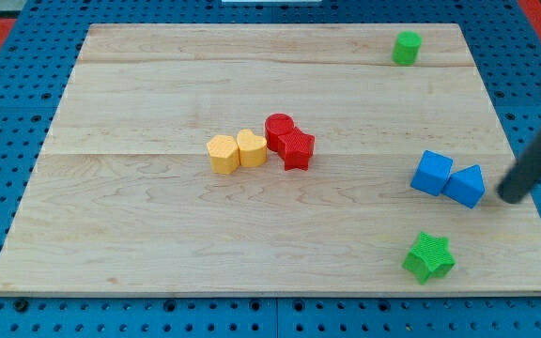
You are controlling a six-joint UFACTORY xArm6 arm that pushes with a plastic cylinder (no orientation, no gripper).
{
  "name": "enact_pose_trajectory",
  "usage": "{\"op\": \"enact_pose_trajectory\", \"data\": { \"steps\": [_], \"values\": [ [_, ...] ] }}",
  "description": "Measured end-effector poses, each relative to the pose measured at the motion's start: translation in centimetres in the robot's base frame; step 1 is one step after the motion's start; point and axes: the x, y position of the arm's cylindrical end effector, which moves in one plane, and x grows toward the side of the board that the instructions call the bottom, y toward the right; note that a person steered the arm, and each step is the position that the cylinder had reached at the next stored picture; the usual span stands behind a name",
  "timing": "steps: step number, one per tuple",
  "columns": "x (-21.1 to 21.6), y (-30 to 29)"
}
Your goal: Separate the blue cube from the blue triangle
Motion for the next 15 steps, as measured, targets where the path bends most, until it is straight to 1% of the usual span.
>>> {"op": "enact_pose_trajectory", "data": {
  "steps": [1, 2, 3, 4, 5, 6, 7, 8, 9, 10, 11, 12, 13, 14, 15],
  "values": [
    [-2.0, -8.3],
    [-1.8, -12.7],
    [-0.4, -10.0],
    [-1.5, -16.0],
    [-5.8, -15.2],
    [-6.6, -13.9],
    [-3.6, -13.4],
    [-3.2, -9.7],
    [-6.9, -7.9],
    [-13.0, -8.4],
    [-13.8, -12.2],
    [-17.1, -14.0],
    [-18.4, -8.4],
    [-11.7, -5.7],
    [-3.8, -6.7]
  ]
}}
